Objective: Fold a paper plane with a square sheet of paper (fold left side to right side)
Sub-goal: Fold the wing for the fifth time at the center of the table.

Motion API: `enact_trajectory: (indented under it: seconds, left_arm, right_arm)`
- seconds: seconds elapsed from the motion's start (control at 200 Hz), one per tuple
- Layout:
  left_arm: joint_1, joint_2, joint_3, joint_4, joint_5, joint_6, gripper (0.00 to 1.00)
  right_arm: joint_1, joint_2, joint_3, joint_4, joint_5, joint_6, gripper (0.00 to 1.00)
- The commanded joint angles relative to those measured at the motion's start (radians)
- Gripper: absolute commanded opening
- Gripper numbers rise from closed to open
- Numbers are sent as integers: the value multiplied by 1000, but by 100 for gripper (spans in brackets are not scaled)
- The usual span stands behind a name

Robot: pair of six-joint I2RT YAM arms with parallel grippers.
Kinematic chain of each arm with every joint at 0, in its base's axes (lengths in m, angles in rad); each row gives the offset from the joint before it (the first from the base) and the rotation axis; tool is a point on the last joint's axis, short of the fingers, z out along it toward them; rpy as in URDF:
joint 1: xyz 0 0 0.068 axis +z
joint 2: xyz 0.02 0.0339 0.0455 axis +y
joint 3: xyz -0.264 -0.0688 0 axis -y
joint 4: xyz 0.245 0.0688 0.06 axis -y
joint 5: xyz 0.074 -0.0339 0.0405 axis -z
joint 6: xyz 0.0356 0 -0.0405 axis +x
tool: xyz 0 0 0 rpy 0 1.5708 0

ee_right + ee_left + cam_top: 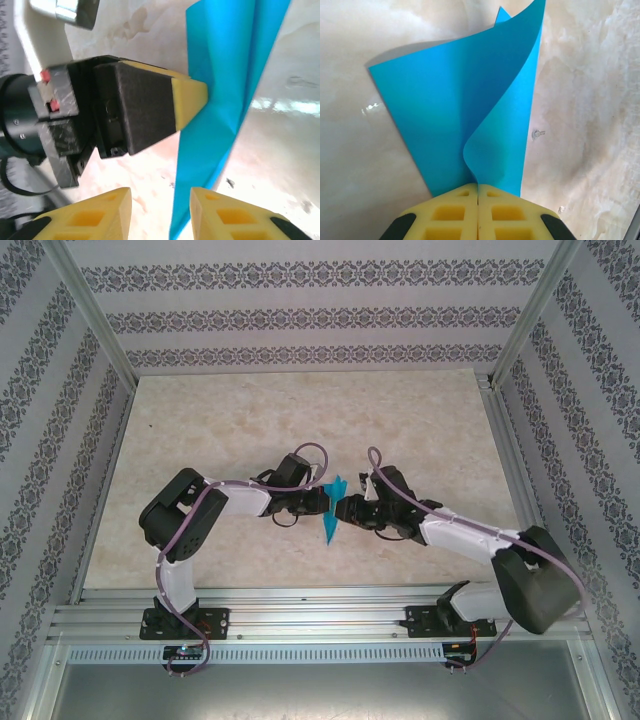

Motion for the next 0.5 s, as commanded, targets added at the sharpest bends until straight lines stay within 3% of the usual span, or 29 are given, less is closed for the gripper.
enact_trajectory:
  seconds: [0.0, 0.235, 0.495]
  left_arm:
    - [10, 26, -14, 33, 14, -21, 8]
    - [10, 25, -17, 33, 13, -23, 8]
    - [10, 27, -14, 30, 14, -23, 8]
  right_arm:
    - [102, -67, 15, -222, 334, -56, 36]
    - [299, 19, 110, -341, 575, -60, 36]
    - [390, 157, 225, -336, 615, -83, 36]
